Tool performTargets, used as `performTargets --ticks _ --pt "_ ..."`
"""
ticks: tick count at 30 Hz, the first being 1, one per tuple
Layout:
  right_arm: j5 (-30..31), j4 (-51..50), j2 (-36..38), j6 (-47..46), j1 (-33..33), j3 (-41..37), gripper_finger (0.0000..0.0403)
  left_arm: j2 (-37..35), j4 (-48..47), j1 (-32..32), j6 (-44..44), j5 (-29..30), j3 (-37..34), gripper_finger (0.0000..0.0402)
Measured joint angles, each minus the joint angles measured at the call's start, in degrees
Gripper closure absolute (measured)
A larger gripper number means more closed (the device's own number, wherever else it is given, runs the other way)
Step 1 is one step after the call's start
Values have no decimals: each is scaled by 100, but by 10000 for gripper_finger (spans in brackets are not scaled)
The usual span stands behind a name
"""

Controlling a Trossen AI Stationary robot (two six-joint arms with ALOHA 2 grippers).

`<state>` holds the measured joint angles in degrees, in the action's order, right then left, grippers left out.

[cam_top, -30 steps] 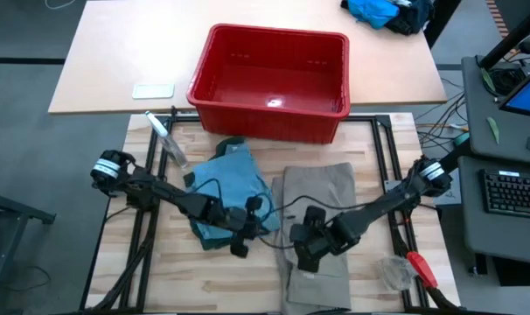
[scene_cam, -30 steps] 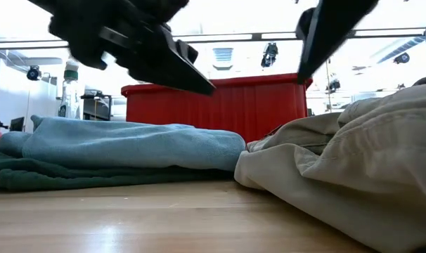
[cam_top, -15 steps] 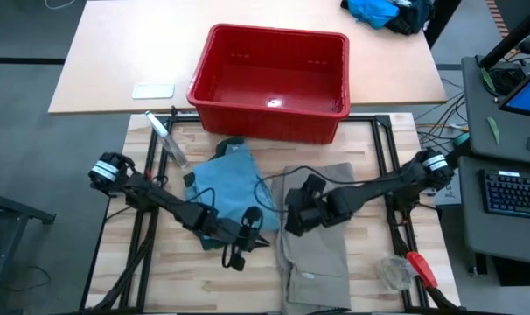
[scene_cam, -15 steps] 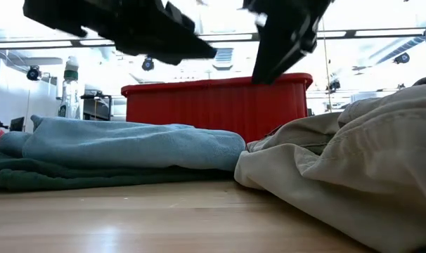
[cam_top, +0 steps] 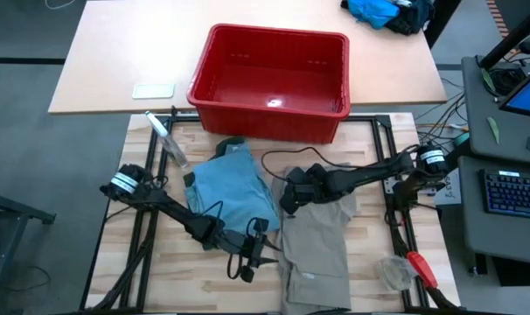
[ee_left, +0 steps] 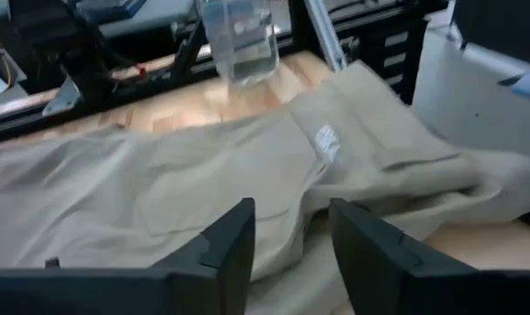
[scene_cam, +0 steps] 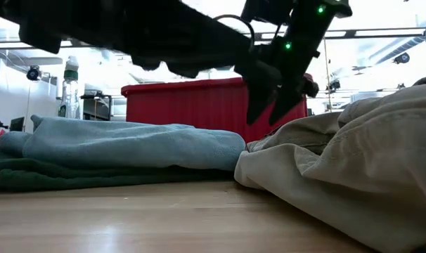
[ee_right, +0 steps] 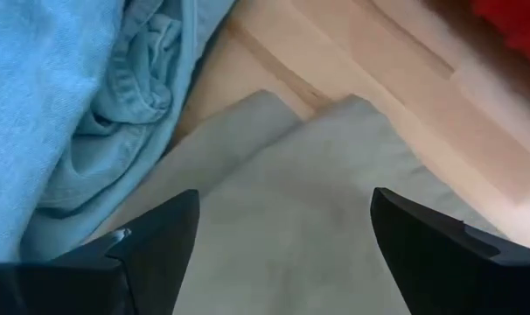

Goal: Fold Laundry from Bin
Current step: Fold the light brown shorts

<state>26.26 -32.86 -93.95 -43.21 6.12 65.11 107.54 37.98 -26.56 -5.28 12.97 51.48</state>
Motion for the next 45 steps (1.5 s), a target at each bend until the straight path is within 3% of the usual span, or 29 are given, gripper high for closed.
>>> performTargets --ticks 7,19,25,38,45 --pt "-23 533 0 186 -137 -435 62 318 -147 -58 -48 3 262 236" --pt "-35 2258 0 -9 -128 -1370 66 941 -474 -18 -183 32 785 223" --pt "-32 2852 0 -40 -125 -1470 67 1126 -445 14 -220 468 895 223" --pt "99 2889 0 -78 -128 -1485 76 1214 -410 25 -214 505 885 223" --pt "475 2891 0 -472 -115 -1634 76 1417 -153 34 -160 503 885 223"
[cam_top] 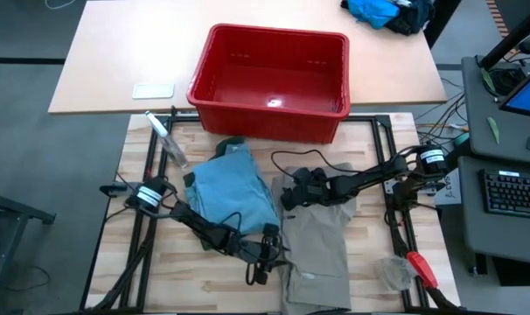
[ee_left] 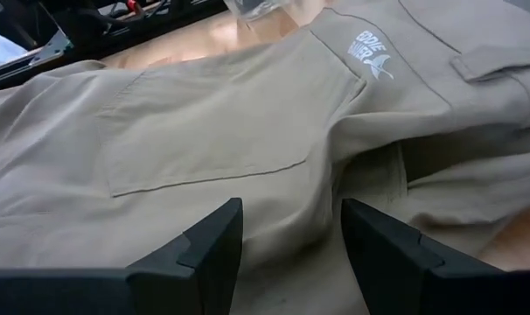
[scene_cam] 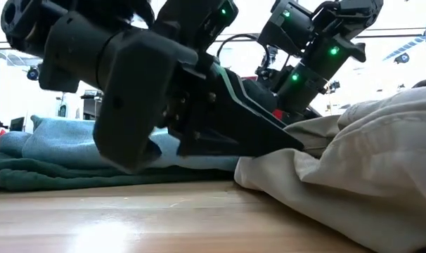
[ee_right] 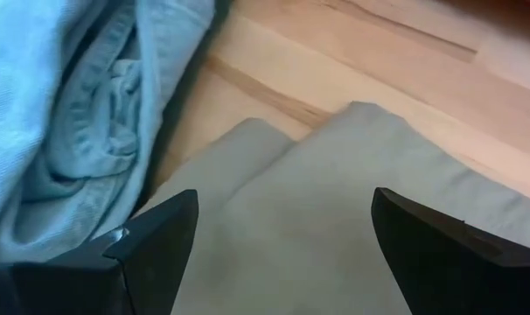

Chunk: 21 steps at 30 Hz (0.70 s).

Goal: Fold Laundry from Bin
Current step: Fold the light brown shorts

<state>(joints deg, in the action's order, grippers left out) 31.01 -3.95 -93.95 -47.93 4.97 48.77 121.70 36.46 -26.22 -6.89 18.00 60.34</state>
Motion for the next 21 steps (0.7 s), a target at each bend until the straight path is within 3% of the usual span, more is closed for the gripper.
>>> performTargets --ticks 12,21 --pt "52 295 0 -101 14 -23 77 171 343 0 43 5 0 232" --pt "39 575 -571 -5 -1 4 78 171 312 -22 159 4 0 322"
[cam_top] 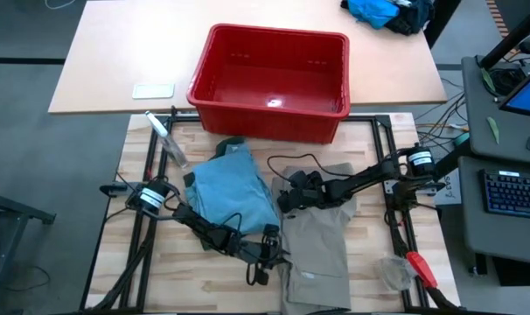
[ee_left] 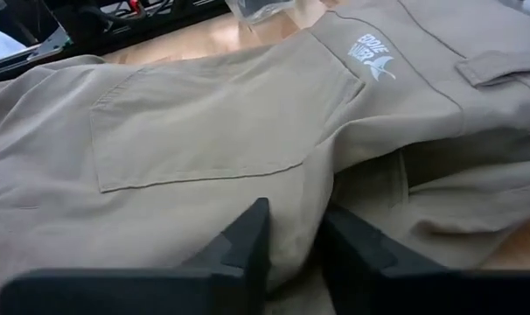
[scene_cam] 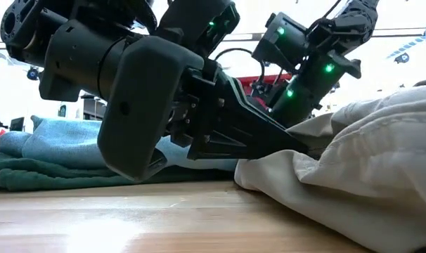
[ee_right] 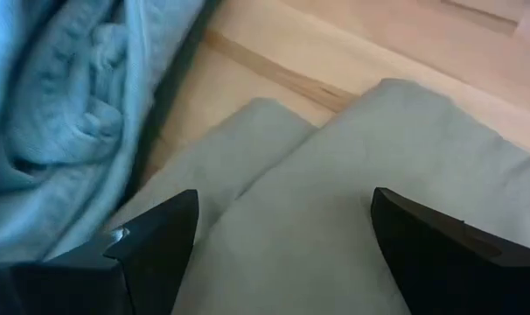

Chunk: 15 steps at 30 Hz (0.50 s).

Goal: Fold Laundry from Bin
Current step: Fold the light brown shorts

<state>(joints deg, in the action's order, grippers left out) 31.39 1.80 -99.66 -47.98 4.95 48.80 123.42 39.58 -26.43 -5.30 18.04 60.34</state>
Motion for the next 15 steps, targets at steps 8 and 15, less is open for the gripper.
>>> performTargets --ticks 8,15 --pt "22 5 -46 -111 -11 37 100 0 -59 -50 22 82 0 392" --pt "20 4 -46 -87 -11 37 246 -2 -56 -140 2 415 0 400"
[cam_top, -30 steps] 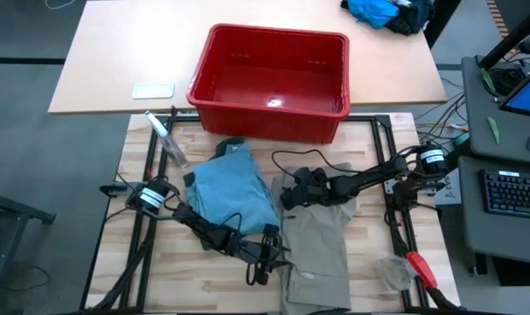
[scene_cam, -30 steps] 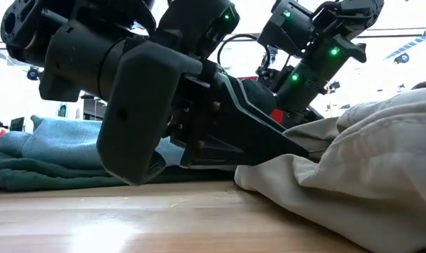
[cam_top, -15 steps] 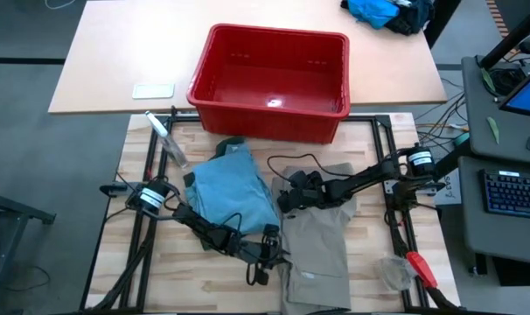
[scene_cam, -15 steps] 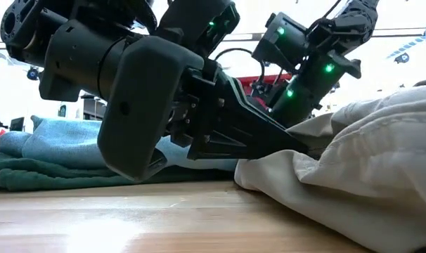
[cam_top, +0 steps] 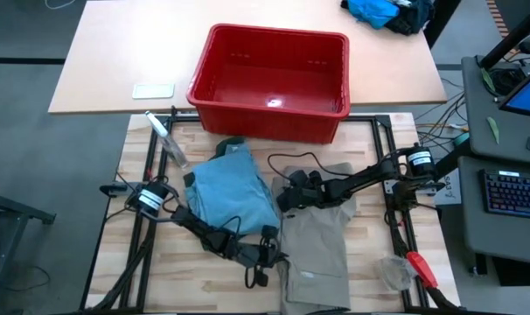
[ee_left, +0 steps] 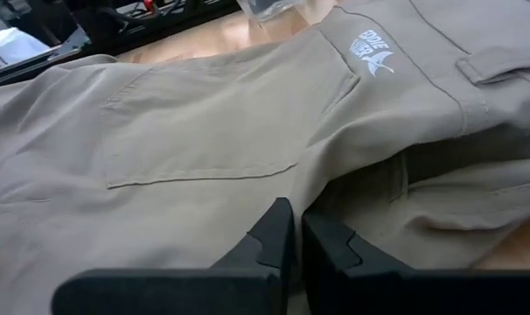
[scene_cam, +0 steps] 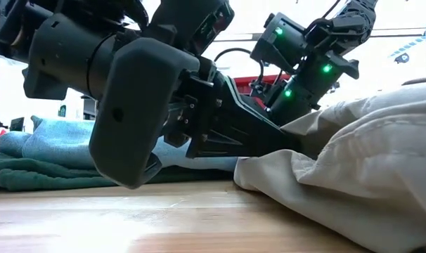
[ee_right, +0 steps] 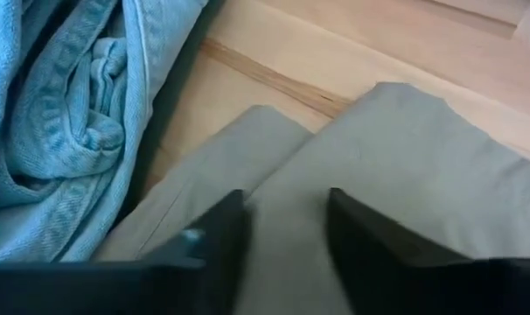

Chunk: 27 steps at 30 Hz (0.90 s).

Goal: Fold Laundry from Bin
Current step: Fold the light brown shorts

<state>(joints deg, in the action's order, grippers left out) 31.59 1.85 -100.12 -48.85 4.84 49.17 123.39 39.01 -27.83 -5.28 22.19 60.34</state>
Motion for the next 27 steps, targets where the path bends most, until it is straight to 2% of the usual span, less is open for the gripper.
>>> performTargets --ticks 4,6,10,14,18,22,27 --pt "-2 17 0 196 0 0 353 -47 -8 -95 -38 292 0 401" --pt "2 22 2 268 0 0 382 -85 -10 -149 -122 451 0 401" --pt "88 121 23 362 0 0 392 -189 -9 -280 -293 843 0 401" --pt "251 443 26 560 3 35 393 -239 -113 -478 -397 1494 -2 401" --pt "364 613 31 808 4 143 393 -254 -329 -625 -246 1892 -2 401" --pt "433 615 35 984 2 341 394 -254 -517 -643 142 1858 -2 401" --pt "374 487 35 1000 4 496 394 -256 -738 -600 633 1302 -4 402"
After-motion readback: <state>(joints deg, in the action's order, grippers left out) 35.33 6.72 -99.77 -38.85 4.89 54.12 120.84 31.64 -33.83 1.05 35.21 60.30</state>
